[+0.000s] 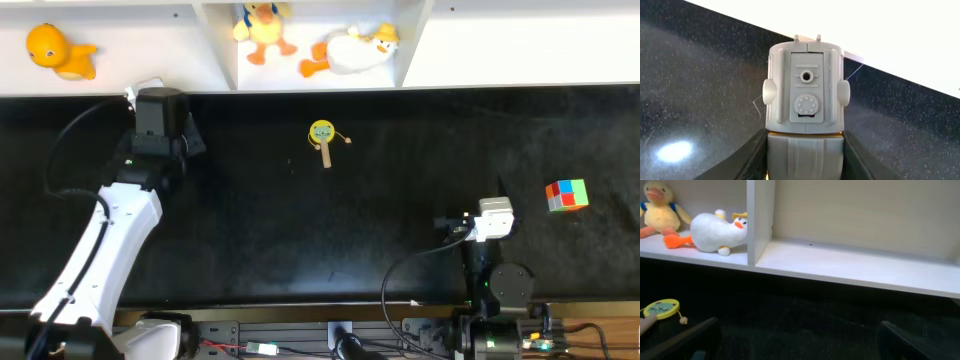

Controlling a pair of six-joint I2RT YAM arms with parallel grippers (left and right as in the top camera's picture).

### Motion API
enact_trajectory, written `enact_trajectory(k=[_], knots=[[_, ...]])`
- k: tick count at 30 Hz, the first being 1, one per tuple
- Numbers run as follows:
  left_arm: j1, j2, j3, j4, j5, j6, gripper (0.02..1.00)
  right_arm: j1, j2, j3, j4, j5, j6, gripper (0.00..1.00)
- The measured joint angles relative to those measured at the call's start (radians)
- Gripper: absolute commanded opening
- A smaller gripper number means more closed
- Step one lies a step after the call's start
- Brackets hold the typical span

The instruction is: Store Toys

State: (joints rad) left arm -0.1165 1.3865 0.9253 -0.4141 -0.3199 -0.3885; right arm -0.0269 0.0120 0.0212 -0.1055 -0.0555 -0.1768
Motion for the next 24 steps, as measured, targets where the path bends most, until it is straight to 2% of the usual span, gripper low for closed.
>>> enact_trajectory(k=[14, 24], knots=[[0.0, -0.025, 0.0, 0.105, -0.003, 0.078, 0.229, 0.0, 0.0, 0.0, 0.001, 0.0, 0.0, 0.996], [0.007, -0.024, 0.058, 0.105, -0.002, 0.147, 0.229, 0.0, 0.0, 0.0, 0.001, 0.0, 0.0, 0.996]])
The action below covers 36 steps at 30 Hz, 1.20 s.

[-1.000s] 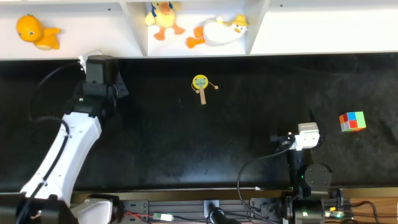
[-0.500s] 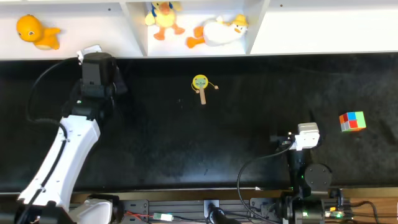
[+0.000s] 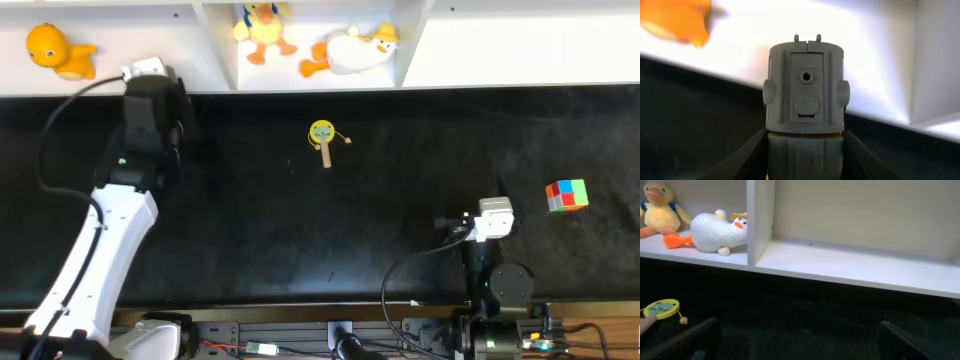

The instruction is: Store Toys

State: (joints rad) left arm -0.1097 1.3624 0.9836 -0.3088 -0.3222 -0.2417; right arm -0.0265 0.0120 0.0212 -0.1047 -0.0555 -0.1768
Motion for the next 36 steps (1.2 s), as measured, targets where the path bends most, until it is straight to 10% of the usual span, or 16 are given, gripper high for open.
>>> enact_trajectory(k=[36], knots=[[0.091, 0.277, 0.238, 0.04, 0.129, 0.089, 0.222, 0.0, 0.0, 0.0, 0.0, 0.0, 0.0, 0.996]])
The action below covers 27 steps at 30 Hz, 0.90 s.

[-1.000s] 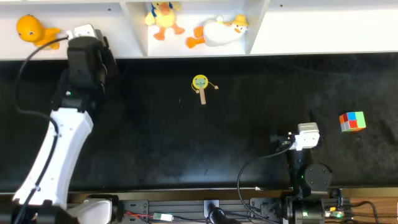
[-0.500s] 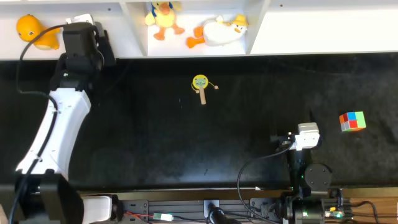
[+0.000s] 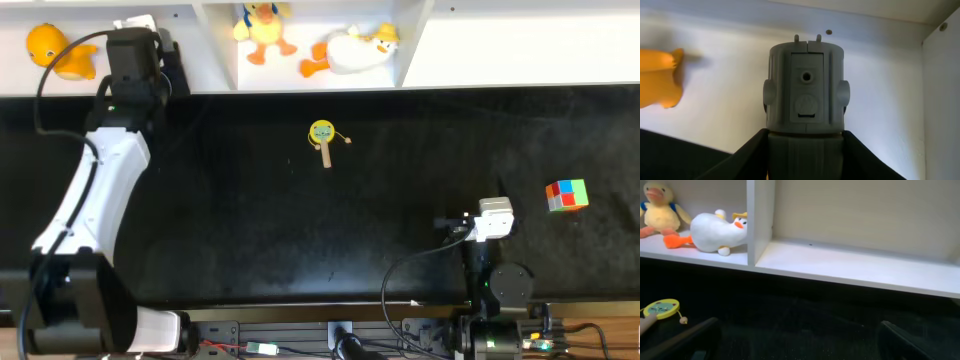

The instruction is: Store Toys

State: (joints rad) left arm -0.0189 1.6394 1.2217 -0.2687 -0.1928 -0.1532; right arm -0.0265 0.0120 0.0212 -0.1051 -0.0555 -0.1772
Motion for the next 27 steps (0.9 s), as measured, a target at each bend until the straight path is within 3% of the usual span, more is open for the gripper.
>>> enact_trajectory(k=[27], knots=[[0.014, 0.078, 0.069, 0.023, 0.036, 0.03, 0.222, 0.0, 0.0, 0.0, 0.0, 0.0, 0.0, 0.996]])
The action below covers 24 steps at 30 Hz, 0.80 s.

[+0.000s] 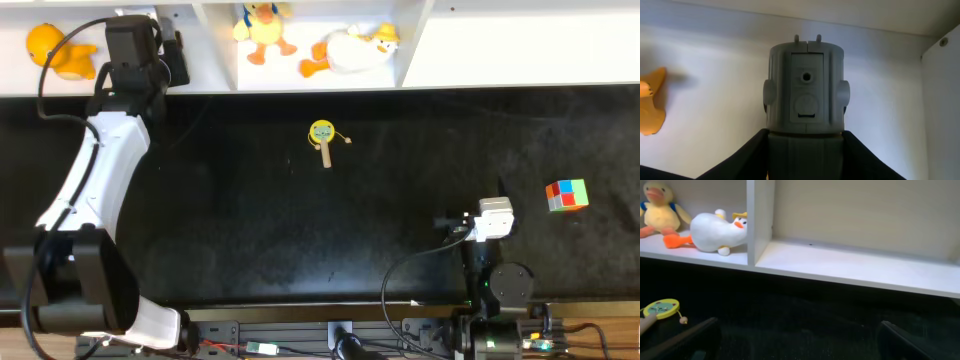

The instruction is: Store Toys

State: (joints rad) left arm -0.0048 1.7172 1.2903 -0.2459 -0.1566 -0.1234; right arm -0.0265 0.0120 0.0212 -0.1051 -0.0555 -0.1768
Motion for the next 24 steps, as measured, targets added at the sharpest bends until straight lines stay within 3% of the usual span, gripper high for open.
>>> enact_trajectory(k=[12, 15, 21, 24], knots=[[0.0, 0.011, 0.001, 0.007, 0.001, 0.004, 0.237, 0.0, 0.0, 0.0, 0.0, 0.0, 0.0, 0.998], [0.0, 0.015, 0.006, 0.008, 0.005, 0.004, 0.417, 0.0, 0.0, 0.0, 0.0, 0.0, 0.0, 0.996], [0.0, 0.019, 0.006, 0.006, 0.014, 0.017, 0.947, 0.0, 0.0, 0.0, 0.0, 0.0, 0.0, 0.996], [0.0, 0.019, 0.006, 0.006, 0.016, 0.019, 0.998, 0.0, 0.0, 0.0, 0.0, 0.0, 0.0, 0.996]])
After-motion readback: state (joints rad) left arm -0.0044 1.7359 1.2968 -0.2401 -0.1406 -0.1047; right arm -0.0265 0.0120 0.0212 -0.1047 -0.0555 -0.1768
